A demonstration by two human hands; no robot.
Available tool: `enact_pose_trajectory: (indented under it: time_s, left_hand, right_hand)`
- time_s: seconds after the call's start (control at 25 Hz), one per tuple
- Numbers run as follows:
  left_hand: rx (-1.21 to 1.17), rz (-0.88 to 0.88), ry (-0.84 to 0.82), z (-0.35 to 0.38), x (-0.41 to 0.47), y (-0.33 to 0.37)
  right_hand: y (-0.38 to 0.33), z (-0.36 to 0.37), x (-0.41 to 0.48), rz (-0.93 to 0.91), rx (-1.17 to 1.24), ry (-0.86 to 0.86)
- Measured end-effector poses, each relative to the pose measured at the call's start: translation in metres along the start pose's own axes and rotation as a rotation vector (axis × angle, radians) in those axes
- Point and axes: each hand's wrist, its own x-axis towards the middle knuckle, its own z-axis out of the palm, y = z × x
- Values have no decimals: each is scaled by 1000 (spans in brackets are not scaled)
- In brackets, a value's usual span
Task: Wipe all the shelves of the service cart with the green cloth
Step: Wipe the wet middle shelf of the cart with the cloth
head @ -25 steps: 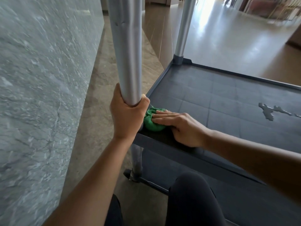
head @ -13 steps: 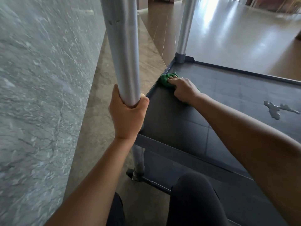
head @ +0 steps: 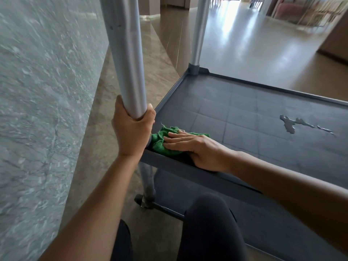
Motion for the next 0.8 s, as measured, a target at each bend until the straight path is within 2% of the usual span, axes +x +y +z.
enact_pose_trajectory:
  time_s: [0.16,0.32,0.4,0.52,0.6,0.68,0.8]
  left_hand:
    - [35,39,19,1,-4,5]
    - [231,355,162,-2,-16,10]
    - [368,562,158,-4,-33,12]
    - [433,803,-90,1,-48,15]
    - [481,844,-326,11,-46,20]
    - [550,734,-528,23,-42,22]
    - [662,437,-702,32,-43,19]
  right_hand:
    - [-1,-1,-5,-14,13,-7]
    - [0,-3,-7,-6,27,7]
    - [-1,-5,-10,-10,34,-10]
    - [-2,-10,-19,-32,62,-32]
    - [-3,-15,-31,-37,75,-26]
    - [-2,-19,-49,-3,82,-23]
    - [1,-26,-74,68,69,-25]
